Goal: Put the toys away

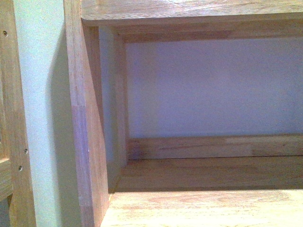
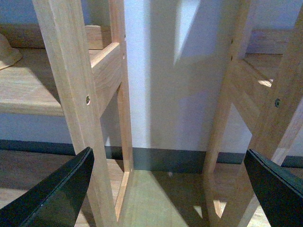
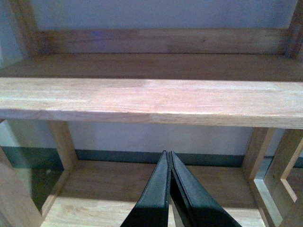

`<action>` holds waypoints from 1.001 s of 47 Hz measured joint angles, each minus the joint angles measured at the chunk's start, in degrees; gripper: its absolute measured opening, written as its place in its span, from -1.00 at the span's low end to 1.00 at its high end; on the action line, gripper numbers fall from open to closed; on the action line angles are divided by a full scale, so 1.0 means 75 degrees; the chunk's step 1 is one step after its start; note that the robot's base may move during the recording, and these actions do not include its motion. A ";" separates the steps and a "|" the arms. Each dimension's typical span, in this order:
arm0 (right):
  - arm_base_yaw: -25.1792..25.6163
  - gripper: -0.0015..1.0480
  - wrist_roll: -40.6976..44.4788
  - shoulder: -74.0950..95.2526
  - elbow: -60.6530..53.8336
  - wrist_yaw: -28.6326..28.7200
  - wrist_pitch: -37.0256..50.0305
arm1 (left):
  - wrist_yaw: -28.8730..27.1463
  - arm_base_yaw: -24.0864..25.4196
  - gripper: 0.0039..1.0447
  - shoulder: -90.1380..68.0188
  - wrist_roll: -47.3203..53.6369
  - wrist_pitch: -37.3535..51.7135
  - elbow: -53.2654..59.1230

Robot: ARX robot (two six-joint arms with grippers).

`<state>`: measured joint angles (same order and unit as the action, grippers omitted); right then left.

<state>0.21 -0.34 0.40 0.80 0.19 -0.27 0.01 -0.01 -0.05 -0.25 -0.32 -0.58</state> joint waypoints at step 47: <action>0.0000 0.87 0.0009 -0.0006 0.0000 0.0000 0.0000 | 0.0000 0.0000 0.89 0.0000 0.0000 0.0000 0.0000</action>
<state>0.21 -0.27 0.36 0.80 0.19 -0.27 0.01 -0.01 -0.05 -0.25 -0.32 -0.58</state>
